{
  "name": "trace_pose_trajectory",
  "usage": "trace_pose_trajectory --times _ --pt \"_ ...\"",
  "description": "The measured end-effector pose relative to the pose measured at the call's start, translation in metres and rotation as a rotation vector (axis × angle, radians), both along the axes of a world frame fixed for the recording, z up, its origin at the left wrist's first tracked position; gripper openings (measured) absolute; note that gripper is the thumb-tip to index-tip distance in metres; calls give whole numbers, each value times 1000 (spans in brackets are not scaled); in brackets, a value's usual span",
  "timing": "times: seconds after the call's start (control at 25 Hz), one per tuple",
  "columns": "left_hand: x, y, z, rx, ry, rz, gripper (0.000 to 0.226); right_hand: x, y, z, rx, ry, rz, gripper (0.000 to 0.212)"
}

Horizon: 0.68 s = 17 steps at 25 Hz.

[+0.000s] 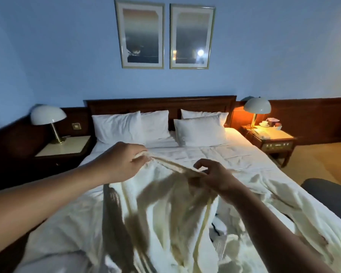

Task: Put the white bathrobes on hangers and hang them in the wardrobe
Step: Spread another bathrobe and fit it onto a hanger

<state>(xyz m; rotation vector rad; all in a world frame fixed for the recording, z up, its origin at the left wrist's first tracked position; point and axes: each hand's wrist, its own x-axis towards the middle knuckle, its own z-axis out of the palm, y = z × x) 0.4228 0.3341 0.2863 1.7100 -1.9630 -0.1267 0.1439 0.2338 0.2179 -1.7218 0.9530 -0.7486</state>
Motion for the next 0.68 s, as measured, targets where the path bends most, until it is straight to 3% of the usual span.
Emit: trace_pose_trajectory --times 0.04,0.16,0.28,0.36,0.56,0.68 --pt "5 3 -8 116 187 51 37 1 -5 -5 132 -50 152 31" --pt "4 11 -39 336 858 147 60 7 -23 -20 264 -113 391 52" --pt "-18 13 -70 330 1163 204 64 11 -40 -30 317 -151 491 45" --pt "-31 10 -77 280 1189 253 56 12 -50 -36 293 -134 483 50" --pt "-35 12 -84 286 988 223 36 22 -56 -47 98 -72 386 68" --pt "-30 25 -81 387 859 176 27 26 -53 -41 83 -23 380 43"
